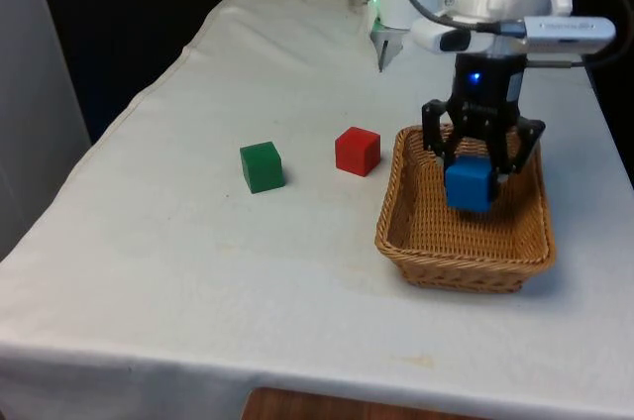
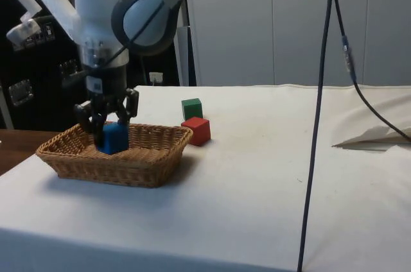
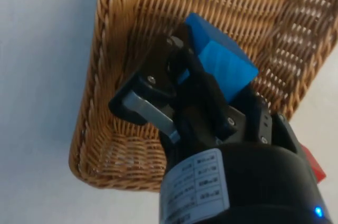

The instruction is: Pick up the blue cube and place it into the basket.

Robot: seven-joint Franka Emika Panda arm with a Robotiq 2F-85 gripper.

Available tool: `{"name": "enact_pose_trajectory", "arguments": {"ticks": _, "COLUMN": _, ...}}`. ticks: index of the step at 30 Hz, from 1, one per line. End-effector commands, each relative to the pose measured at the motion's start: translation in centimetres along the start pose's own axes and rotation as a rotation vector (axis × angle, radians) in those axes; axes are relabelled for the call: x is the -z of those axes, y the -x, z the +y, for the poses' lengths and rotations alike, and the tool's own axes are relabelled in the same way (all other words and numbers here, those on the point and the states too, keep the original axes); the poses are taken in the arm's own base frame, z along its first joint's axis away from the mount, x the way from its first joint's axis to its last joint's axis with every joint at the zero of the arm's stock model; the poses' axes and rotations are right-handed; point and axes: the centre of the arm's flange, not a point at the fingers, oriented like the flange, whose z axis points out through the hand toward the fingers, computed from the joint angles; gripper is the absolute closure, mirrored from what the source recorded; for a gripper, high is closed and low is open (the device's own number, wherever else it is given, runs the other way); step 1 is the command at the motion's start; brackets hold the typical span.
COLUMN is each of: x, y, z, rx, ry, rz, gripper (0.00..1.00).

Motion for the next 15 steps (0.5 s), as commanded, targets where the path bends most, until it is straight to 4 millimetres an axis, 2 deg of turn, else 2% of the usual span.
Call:
{"name": "enact_pose_trajectory", "arguments": {"ticks": 1, "x": -0.3, "y": 0.0, "z": -0.1, "rx": -0.003, "ry": -0.002, "rz": 0.008, "gripper": 0.96}}
{"name": "enact_pose_trajectory", "arguments": {"ticks": 9, "x": -1.7, "y": -0.1, "z": 0.1, "rx": 0.000, "ry": 0.006, "rz": 0.003, "gripper": 0.96}}
{"name": "enact_pose_trajectory", "arguments": {"ticks": 15, "x": -1.6, "y": -0.1, "z": 0.1, "rx": 0.000, "ry": 0.004, "rz": -0.001, "gripper": 0.95}}
